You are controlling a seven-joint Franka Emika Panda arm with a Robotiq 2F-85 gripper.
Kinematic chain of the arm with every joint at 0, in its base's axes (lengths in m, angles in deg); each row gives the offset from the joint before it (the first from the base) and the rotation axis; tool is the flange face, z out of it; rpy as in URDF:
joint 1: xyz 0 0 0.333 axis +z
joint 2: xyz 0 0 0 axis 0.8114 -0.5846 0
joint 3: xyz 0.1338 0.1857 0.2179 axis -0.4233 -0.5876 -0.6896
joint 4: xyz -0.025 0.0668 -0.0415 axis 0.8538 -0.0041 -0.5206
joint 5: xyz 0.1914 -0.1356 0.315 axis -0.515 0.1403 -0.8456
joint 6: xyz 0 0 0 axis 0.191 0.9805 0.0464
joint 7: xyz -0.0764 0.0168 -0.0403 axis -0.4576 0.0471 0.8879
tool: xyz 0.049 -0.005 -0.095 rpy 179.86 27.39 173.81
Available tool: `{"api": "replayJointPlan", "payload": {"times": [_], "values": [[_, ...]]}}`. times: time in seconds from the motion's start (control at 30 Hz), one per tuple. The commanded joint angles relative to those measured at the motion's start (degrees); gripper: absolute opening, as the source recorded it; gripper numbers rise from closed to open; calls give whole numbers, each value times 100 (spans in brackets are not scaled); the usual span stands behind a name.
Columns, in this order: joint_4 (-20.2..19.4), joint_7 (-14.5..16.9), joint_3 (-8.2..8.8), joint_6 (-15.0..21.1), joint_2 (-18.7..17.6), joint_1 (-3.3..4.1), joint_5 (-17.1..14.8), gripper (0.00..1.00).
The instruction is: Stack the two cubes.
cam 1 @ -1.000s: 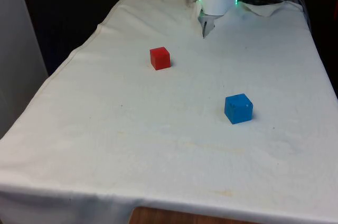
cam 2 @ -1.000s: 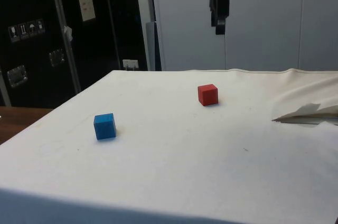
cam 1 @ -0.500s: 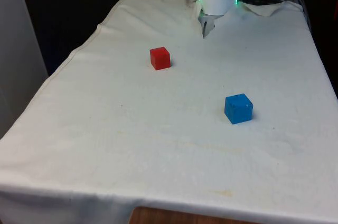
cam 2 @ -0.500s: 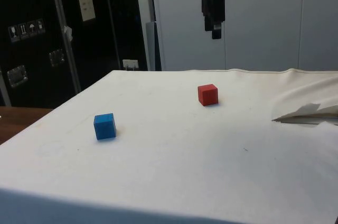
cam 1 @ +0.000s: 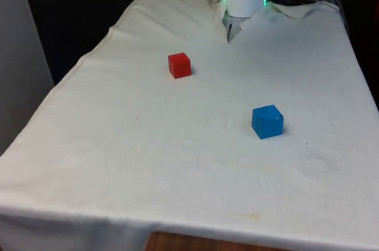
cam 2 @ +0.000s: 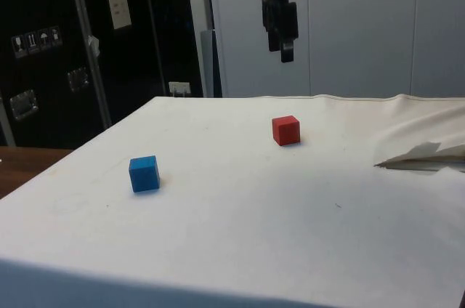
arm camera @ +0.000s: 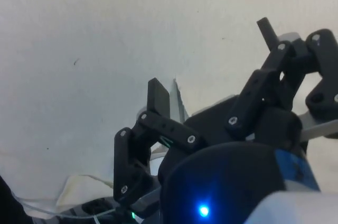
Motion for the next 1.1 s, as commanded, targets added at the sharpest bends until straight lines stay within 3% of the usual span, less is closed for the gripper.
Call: {"api": "replayJointPlan", "payload": {"times": [0.0,0.07,0.27,0.3,0.33,0.6,0.67,0.7,0.9,1.07], "values": [[29,34,0,17,-57,0,-6,100],[103,138,11,80,-201,29,-46,100],[223,413,80,160,-470,-6,-57,100],[246,309,40,115,-470,0,-11,100],[206,510,143,206,-498,-11,-86,100],[57,1020,481,447,-544,-6,-384,100],[69,1003,487,401,-550,-11,-350,100],[0,1215,590,527,-561,-6,-504,100],[-92,1667,785,716,-630,6,-773,100],[-92,1845,848,785,-716,0,-837,100]]}}
